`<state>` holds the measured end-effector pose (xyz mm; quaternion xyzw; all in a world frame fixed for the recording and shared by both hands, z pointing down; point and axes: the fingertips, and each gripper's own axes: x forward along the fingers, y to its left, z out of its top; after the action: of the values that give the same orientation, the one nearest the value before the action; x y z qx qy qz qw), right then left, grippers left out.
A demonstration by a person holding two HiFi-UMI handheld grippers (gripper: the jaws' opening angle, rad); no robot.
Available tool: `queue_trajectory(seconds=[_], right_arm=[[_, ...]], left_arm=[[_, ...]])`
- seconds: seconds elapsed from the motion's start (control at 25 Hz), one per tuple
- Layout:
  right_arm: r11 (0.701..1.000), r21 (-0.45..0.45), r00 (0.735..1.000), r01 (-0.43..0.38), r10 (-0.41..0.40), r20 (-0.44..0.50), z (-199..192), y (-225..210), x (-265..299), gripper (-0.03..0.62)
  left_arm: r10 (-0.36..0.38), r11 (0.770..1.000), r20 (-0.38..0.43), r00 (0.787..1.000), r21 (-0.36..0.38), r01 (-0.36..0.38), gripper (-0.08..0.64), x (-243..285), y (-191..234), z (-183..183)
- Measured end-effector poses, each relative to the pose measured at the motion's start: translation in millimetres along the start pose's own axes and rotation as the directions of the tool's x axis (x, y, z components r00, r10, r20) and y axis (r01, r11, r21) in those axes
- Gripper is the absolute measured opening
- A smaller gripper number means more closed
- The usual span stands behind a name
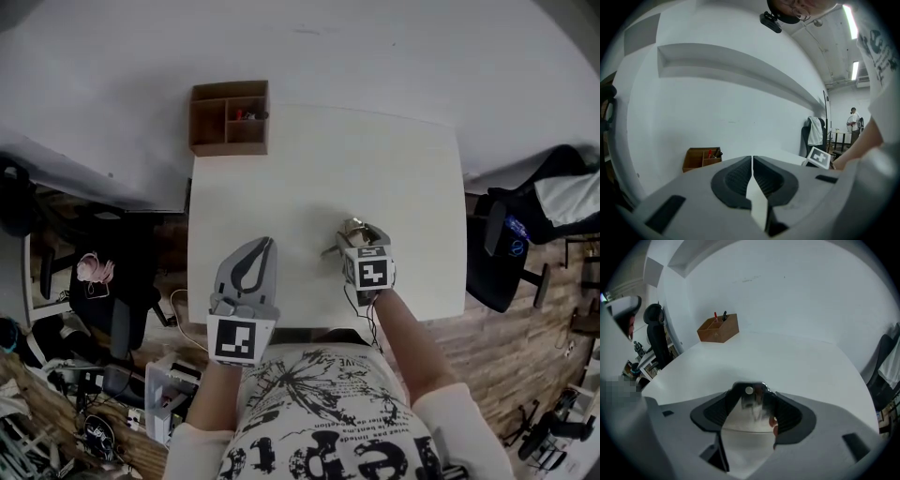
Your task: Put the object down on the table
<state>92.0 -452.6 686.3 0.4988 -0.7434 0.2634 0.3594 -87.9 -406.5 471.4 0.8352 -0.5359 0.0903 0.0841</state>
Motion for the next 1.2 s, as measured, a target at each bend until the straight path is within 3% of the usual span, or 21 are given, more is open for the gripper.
queue_trajectory(seconds=[0.36, 0.56, 0.68, 0.8, 0.92, 1.04, 1.2], right_arm=[[1.0, 0.008, 0.995, 0.017, -0.017, -0.101, -2.8, 0.2, 16.8, 0.281], [1.0, 0.001, 0.987, 0.017, -0.017, -0.158, -5.6, -4.0, 21.2, 0.287], [0.999, 0.033, 0.989, 0.032, -0.026, -0.148, -6.2, -8.4, 17.7, 0.318], [0.999, 0.053, 0.998, 0.008, -0.005, -0.055, 9.6, -5.2, 5.5, 0.331], [1.0, -0.01, 0.996, -0.006, 0.006, 0.088, 39.3, -1.0, -20.8, 0.292], [0.999, -0.047, 0.975, -0.018, 0.028, 0.219, 65.6, -3.3, -52.5, 0.222], [0.998, -0.013, 0.931, -0.059, 0.06, 0.361, 96.8, -15.9, -98.1, 0.075]], left_arm=[[0.01, 1.0, 0.02, 1.0, 0.012, -0.01, 0.012, 9.1, 11.4, -10.2], [0.011, 1.0, -0.016, 1.0, -0.011, -0.011, 0.012, 10.6, 10.7, -10.0], [0.012, 1.0, -0.008, 1.0, -0.005, -0.012, 0.012, 10.2, 10.0, -9.4], [0.01, 1.0, -0.006, 1.0, 0.001, -0.01, 0.012, 10.1, 8.7, -3.7], [0.011, 0.999, 0.039, 0.999, 0.034, -0.012, 0.012, 11.0, 3.9, 5.2], [-0.001, 0.999, 0.05, 0.999, 0.049, -0.002, 0.012, 9.4, -10.7, 25.5], [0.007, 0.995, 0.116, 0.993, 0.095, -0.018, 0.012, 6.1, -28.5, 50.3]])
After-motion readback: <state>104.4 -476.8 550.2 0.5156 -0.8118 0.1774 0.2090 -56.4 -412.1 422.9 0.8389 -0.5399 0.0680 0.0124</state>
